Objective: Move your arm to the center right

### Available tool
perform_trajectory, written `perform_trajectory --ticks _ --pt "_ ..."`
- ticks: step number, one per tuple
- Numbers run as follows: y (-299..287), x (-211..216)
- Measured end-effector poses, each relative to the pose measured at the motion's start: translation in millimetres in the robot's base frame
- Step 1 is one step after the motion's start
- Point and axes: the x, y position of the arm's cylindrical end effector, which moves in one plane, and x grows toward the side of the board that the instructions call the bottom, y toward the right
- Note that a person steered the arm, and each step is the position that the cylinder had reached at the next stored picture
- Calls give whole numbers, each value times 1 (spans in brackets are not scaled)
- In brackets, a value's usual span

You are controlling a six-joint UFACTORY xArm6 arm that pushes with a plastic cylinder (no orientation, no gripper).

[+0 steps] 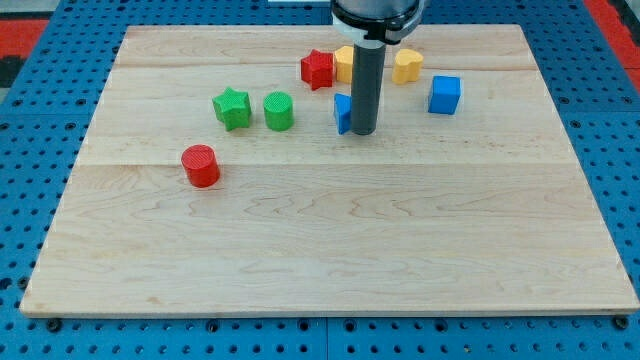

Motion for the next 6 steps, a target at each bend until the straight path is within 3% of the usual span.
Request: perform_trajectory --ticks 2,5,6 --pt "-9 -2" --pt "206 -1" --pt "239 -2"
